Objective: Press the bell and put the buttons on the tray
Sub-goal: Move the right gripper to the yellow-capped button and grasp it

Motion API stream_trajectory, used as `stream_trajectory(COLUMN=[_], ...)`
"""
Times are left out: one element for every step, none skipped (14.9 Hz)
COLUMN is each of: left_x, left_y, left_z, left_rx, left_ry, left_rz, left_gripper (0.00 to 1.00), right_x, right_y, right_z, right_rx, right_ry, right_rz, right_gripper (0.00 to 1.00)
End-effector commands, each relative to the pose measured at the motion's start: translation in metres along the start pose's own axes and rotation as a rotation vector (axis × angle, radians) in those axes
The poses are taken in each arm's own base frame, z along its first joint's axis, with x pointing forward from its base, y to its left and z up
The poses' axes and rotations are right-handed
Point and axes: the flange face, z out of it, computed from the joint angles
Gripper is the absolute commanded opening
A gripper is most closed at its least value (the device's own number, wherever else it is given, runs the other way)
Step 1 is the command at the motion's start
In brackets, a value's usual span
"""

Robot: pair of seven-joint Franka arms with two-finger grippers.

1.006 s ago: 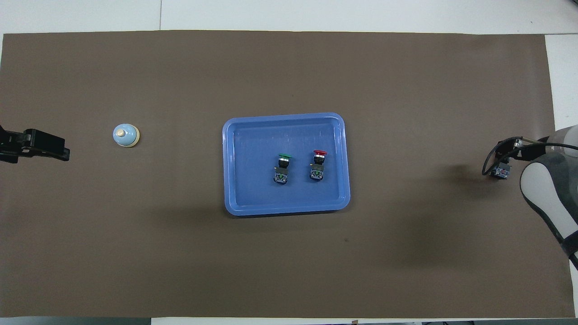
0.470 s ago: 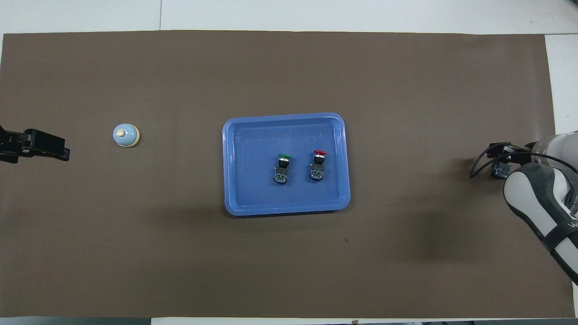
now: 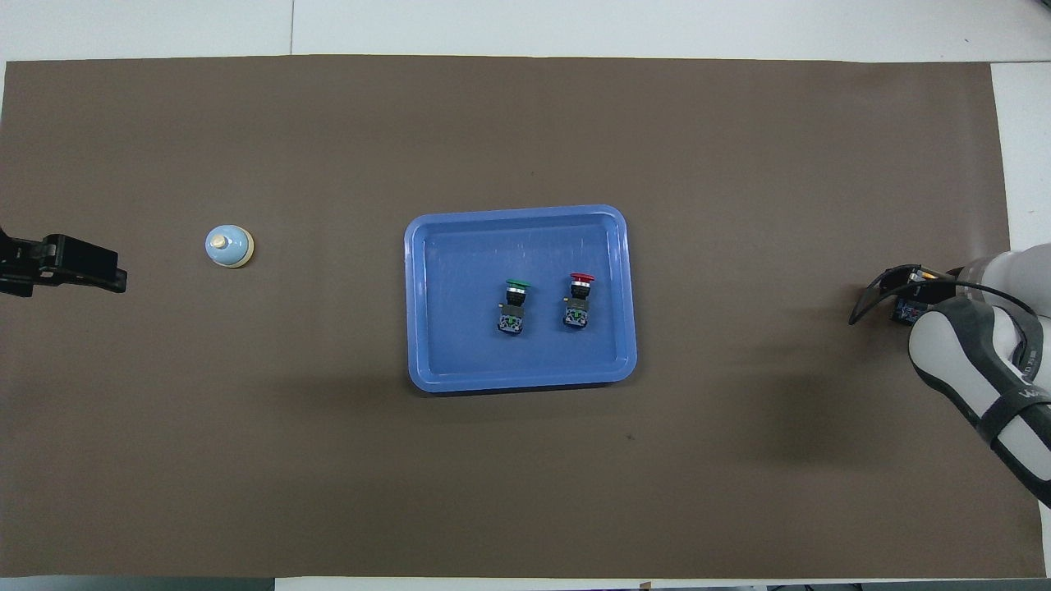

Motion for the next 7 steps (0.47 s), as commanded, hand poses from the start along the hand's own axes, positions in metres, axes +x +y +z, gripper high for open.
stream_trajectory(left_x=[-0.0037, -0.0037, -0.0037, -0.0037, -0.0037, -0.0037, -0.0037], left_y=[-0.0013, -0.0013, -0.0013, -0.0013, -0.0015, -0.0015, -0.0013], left_z=[-0.0042, -0.0042, -0.0042, -0.0042, -0.0042, -0.0042, -0.0042], left_rx=[-0.005, -0.005, -0.005, -0.005, -0.004, -0.004, -0.005], left_ry=[0.001, 0.001, 0.001, 0.001, 0.001, 0.001, 0.001], left_rz=[-0.008, -0.008, -0.008, -0.008, -0.008, -0.008, -0.008], left_gripper=[1.0, 1.0, 1.0, 1.0, 1.0, 1.0, 1.0], right_x=[0.0, -0.0005, -0.0006, -0.001, -0.0013, -0.0016, -0.0016], right_y=[0.001, 0.0003, -0.0013, -0.0012, -0.0019, -0.0043, -0.0068], right_z=[-0.0014, -0.0011, -0.0015, -0.0019, -0.0025, -0.0031, -0.0037], right_rx=[0.008, 0.008, 0.008, 0.007, 0.007, 0.006, 0.006], right_ry=[0.005, 0.002, -0.001, -0.004, -0.006, -0.011, -0.011], right_rz=[0.021, 0.02, 0.017, 0.017, 0.016, 0.011, 0.006], right_gripper=[0.94, 0.88, 0.79, 0.68, 0.54, 0.37, 0.18])
